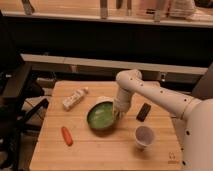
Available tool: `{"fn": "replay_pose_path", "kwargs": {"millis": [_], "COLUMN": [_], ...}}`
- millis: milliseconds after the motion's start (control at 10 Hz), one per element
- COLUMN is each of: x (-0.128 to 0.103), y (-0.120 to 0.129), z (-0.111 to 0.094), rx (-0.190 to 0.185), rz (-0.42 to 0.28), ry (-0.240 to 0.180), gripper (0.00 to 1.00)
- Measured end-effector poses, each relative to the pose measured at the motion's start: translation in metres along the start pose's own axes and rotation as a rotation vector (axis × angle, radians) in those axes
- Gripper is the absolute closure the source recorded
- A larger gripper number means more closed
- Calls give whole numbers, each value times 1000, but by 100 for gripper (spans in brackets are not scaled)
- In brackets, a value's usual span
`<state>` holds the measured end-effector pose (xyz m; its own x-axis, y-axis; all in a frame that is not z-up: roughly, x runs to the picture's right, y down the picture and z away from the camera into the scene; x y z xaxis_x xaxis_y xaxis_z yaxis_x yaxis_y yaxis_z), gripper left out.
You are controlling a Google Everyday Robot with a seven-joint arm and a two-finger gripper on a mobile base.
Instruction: Drag the ceramic bowl in a circle
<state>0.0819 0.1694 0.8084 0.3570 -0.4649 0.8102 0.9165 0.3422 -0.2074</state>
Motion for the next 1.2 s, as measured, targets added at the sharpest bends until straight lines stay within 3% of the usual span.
{"fn": "replay_pose_path", "kwargs": {"millis": [1200], "x": [-9], "y": [-16], "z": [5], "rx": [-70], "rz": [-50], "ry": [4], "gripper": [100]}}
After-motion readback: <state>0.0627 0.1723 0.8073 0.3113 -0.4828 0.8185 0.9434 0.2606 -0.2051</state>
